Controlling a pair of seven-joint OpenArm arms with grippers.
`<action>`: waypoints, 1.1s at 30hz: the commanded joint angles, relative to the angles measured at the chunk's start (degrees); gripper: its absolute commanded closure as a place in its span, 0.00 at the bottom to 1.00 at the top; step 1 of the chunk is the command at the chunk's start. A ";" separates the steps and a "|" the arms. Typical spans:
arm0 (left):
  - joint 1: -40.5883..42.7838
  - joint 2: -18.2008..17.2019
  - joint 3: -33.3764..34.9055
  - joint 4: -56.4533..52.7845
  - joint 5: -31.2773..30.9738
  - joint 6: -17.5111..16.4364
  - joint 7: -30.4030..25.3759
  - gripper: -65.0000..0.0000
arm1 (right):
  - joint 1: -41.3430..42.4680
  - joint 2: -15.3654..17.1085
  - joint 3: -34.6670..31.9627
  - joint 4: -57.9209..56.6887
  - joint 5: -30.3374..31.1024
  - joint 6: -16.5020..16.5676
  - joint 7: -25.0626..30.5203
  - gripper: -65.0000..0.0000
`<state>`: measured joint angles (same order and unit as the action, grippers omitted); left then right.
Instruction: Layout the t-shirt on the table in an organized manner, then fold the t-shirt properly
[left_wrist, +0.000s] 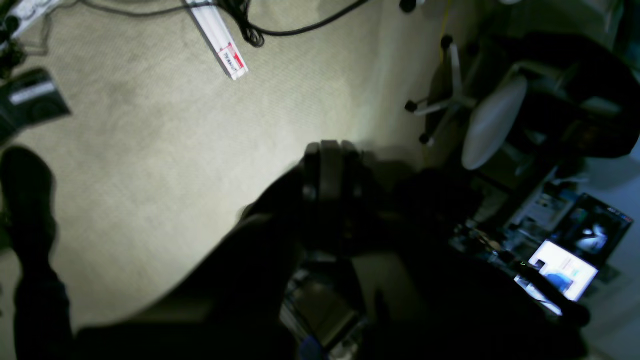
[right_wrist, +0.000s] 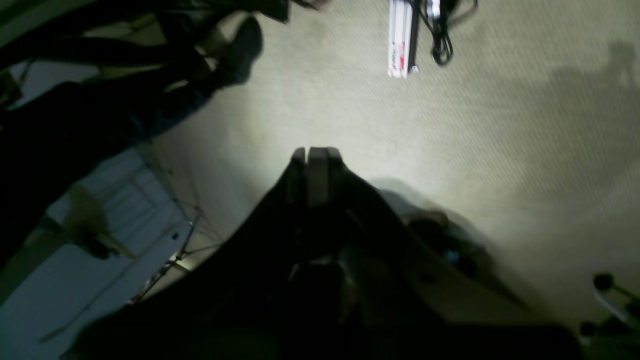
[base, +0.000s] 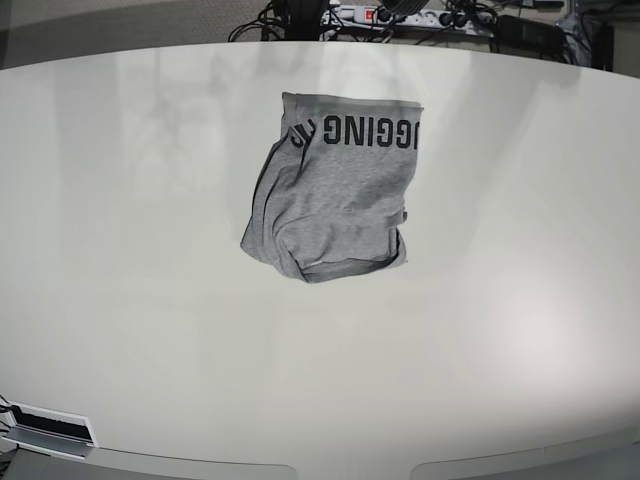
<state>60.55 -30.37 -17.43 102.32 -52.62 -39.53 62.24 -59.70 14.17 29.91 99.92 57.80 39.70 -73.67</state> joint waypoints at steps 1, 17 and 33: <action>-1.44 -0.42 2.21 -2.47 1.11 0.52 -1.64 1.00 | 0.79 1.36 -1.86 -2.56 -1.62 0.30 2.10 1.00; -30.58 8.44 16.59 -56.94 32.85 1.73 -49.05 1.00 | 30.03 4.24 -27.45 -59.06 -37.83 0.30 47.63 1.00; -46.16 19.58 16.68 -71.21 42.03 17.99 -66.34 1.00 | 43.45 -4.81 -40.11 -65.09 -52.24 -16.00 59.14 1.00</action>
<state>14.13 -10.59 -0.73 30.92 -10.39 -21.17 -3.64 -15.77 8.88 -10.15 34.59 5.50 23.49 -14.44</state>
